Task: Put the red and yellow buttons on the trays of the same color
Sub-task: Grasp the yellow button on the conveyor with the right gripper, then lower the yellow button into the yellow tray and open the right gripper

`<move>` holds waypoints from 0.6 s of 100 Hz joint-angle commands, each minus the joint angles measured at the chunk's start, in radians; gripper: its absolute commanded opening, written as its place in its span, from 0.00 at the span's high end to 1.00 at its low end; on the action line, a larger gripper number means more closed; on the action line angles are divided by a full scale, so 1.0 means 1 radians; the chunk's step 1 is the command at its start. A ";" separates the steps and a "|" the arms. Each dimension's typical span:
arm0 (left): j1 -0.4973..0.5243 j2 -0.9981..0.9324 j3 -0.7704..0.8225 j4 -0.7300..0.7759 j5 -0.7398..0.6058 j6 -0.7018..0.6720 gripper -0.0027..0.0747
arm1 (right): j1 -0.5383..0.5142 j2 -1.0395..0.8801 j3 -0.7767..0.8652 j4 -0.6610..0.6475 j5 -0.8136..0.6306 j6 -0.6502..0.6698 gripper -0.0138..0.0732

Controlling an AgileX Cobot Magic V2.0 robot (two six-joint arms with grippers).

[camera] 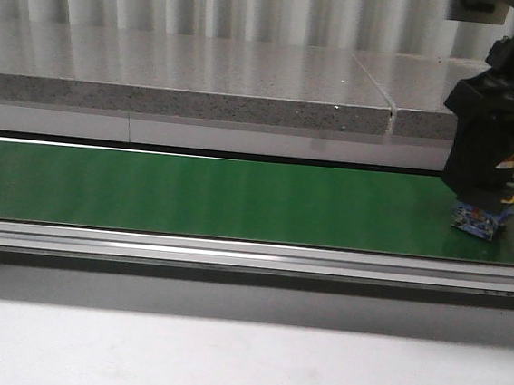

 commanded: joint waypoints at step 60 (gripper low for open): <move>-0.006 0.000 -0.027 -0.005 -0.068 0.000 0.99 | -0.444 -0.212 -0.034 -0.100 0.066 0.212 0.73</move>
